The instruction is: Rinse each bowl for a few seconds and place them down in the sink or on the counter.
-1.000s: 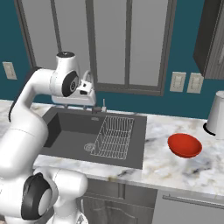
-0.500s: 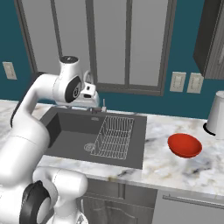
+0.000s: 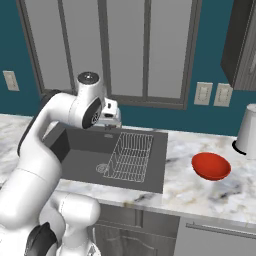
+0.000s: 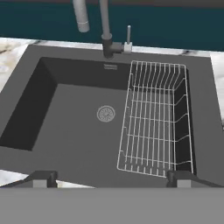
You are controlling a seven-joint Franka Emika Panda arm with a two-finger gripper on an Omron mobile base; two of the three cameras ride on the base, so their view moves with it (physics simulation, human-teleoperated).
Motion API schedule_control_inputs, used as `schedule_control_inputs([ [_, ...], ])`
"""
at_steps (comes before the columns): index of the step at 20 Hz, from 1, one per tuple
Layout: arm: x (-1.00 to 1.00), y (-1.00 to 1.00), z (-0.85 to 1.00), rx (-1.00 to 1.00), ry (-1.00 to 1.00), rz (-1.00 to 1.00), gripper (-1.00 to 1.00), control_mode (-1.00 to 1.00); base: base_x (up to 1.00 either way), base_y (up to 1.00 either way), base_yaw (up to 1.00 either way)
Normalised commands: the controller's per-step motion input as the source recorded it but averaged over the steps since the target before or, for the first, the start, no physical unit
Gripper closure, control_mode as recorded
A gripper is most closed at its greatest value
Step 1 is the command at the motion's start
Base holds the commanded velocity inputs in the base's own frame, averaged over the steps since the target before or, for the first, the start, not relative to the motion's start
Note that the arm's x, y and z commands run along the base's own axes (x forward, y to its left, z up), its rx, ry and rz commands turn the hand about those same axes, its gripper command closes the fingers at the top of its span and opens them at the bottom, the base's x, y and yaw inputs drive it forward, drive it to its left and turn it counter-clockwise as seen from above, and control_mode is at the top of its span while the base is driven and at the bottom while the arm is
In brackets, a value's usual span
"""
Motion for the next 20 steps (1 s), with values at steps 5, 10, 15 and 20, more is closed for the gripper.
schedule_control_inputs([
  [5,0.04,-0.16,-0.08,0.04,-0.14,0.05,-1.0,-1.0,0.0,0.0,0.0],
  [10,0.13,-0.07,-0.19,0.03,-0.11,0.05,-1.0,-1.0,0.0,0.0,0.0],
  [15,0.26,-0.06,-0.2,0.04,-0.02,0.06,-1.0,-1.0,0.0,0.0,0.0],
  [20,0.19,-0.07,-0.11,0.01,-0.07,0.05,-1.0,-1.0,0.0,0.0,0.0],
])
